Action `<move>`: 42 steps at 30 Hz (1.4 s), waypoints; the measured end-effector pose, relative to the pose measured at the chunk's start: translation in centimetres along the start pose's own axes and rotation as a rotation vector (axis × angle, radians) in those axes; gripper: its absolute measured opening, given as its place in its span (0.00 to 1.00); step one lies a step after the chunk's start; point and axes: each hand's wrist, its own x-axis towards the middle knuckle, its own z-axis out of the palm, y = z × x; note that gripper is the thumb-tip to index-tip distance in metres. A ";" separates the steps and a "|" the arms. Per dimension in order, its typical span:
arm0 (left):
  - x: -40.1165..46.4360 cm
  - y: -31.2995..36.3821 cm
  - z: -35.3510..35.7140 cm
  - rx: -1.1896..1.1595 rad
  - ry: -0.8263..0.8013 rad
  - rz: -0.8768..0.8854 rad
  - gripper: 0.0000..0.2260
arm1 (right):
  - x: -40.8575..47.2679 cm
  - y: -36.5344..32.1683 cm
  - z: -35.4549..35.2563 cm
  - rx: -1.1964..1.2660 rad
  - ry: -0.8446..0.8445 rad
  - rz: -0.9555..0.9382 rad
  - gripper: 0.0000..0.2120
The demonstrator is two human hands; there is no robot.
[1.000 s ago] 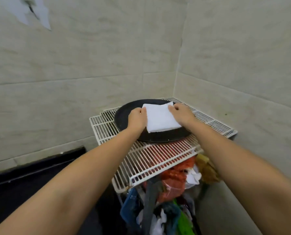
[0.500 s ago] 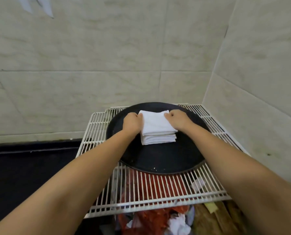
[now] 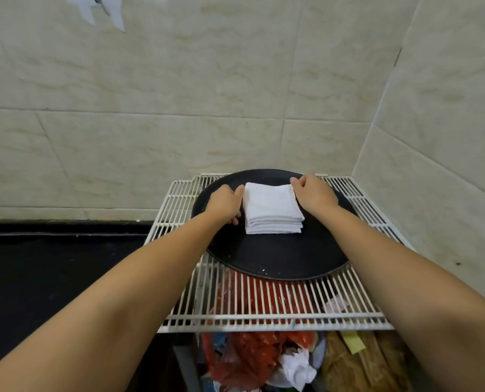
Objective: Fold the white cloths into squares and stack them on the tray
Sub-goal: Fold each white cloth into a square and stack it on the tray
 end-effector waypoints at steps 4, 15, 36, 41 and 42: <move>-1.1 -2.2 -4.3 -0.079 0.078 -0.010 0.22 | -1.7 -4.9 -0.7 -0.016 0.043 -0.142 0.15; -16.9 -19.1 -24.6 0.240 0.363 -0.018 0.12 | -18.2 -28.0 13.1 0.006 -0.050 -0.760 0.14; -48.2 -56.2 -44.2 0.486 0.464 -0.685 0.14 | -51.2 -51.8 43.4 -0.266 -0.512 -1.378 0.18; -47.1 -62.7 -48.4 0.423 0.476 -0.772 0.14 | -51.8 -58.8 49.4 -0.250 -0.575 -1.428 0.17; -46.7 -63.8 -49.5 0.398 0.487 -0.791 0.14 | -51.8 -60.3 50.5 -0.254 -0.587 -1.431 0.17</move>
